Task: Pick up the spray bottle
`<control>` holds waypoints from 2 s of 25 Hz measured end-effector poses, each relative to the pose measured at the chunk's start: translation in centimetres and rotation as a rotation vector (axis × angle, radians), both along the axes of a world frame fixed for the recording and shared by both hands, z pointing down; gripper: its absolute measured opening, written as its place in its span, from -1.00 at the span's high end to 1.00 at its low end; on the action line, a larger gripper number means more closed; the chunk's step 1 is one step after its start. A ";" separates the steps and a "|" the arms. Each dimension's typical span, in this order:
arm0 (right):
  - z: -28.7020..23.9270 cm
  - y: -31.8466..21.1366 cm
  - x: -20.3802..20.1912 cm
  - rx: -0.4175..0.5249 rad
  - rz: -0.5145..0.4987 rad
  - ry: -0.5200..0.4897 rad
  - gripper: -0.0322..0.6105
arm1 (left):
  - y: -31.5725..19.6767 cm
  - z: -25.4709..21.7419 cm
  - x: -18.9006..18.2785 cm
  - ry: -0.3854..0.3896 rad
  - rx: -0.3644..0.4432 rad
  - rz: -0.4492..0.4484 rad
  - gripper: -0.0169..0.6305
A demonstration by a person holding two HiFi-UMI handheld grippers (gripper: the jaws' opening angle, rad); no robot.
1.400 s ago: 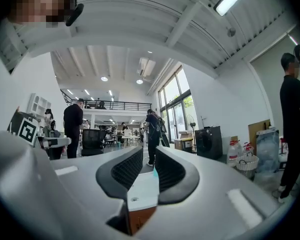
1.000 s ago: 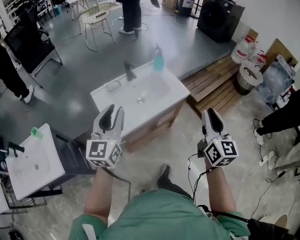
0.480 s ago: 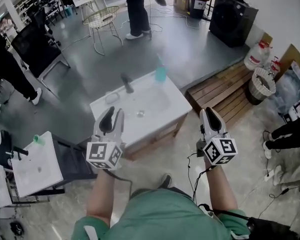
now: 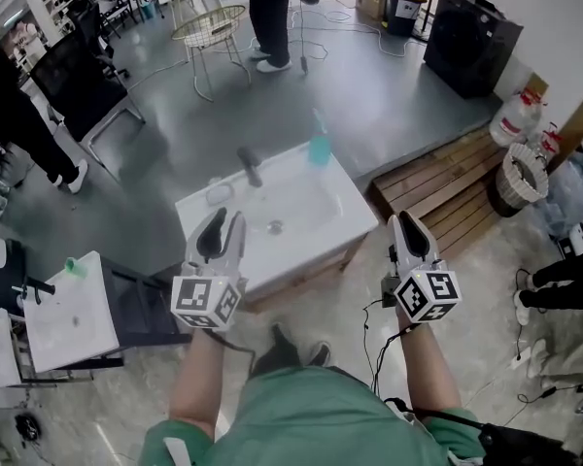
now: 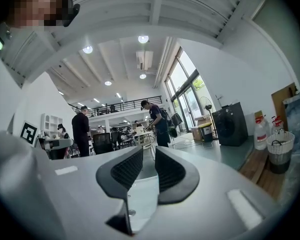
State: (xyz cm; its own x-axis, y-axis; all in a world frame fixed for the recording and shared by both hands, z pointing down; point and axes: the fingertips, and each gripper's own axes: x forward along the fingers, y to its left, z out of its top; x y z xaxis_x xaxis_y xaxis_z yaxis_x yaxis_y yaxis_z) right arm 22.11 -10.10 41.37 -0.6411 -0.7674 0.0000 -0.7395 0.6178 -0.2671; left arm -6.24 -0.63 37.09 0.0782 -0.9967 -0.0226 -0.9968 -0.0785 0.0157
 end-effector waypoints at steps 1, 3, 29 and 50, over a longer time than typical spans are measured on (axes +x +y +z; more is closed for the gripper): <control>0.2 -0.5 -0.3 -0.004 0.000 0.000 0.71 | -0.5 0.1 -0.2 -0.001 -0.001 0.000 0.58; 0.3 -1.6 -0.9 -0.009 0.001 0.001 0.71 | -1.6 0.3 -0.9 0.000 -0.004 0.001 0.58; 1.0 -18.1 -18.2 -0.004 0.012 0.087 0.67 | -16.5 5.1 -16.2 0.103 -0.061 0.070 0.58; 12.0 -33.1 -24.7 -0.145 -0.138 0.155 0.59 | -23.9 13.0 -17.4 0.127 -0.220 -0.032 0.58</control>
